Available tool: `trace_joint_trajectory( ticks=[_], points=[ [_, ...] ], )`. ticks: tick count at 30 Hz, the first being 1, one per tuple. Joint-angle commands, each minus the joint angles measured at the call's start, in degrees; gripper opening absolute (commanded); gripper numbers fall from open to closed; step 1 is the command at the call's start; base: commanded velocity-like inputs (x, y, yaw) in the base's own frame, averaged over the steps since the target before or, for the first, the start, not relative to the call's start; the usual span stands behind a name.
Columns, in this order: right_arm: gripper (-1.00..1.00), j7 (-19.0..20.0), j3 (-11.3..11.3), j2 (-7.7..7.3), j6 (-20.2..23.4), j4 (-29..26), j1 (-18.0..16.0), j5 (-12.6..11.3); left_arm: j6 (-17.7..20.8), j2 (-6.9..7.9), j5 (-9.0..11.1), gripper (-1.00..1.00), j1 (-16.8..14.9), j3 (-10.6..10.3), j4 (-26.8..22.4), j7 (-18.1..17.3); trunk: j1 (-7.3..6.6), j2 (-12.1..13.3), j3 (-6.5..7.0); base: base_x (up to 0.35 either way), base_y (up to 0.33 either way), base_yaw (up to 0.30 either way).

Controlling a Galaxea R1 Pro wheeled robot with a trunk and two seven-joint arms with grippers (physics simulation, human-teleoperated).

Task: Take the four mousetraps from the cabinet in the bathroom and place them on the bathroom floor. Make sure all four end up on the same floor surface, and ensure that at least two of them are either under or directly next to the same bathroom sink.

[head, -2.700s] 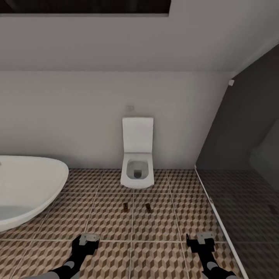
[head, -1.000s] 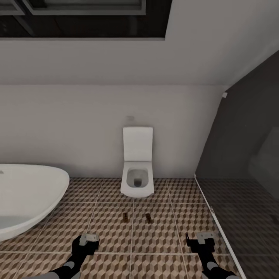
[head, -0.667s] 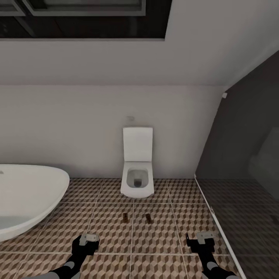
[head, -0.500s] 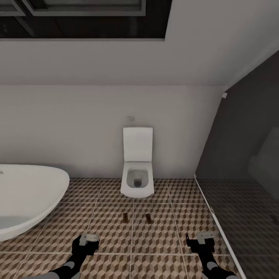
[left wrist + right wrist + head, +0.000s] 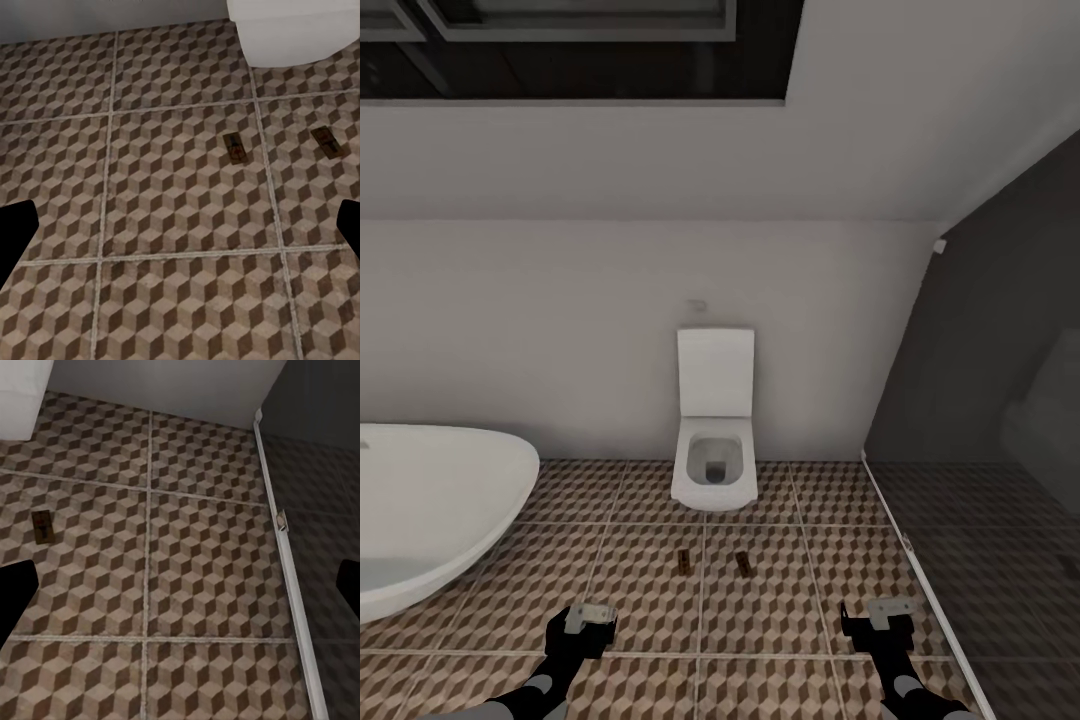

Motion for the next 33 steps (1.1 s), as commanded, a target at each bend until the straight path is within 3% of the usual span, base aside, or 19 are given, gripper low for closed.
trace_joint_trajectory(
  ticks=[1, 33],
  points=[
    [1.00, -0.17, 0.50, 0.00, -0.11, 0.01, -0.04, -0.41, -0.35, -0.03, 0.39, 1.00, -0.10, -0.50, 0.22, 0.10, 0.03, -0.12, -0.12, 0.000, 0.000, 0.000],
    [1.00, -0.17, 0.50, -0.08, -0.11, 0.01, -0.04, -0.43, -0.44, 0.01, 0.31, 1.00, 0.09, -0.50, 0.22, -0.30, 0.03, -0.12, -0.12, 0.000, 0.000, 0.000]
  ],
)
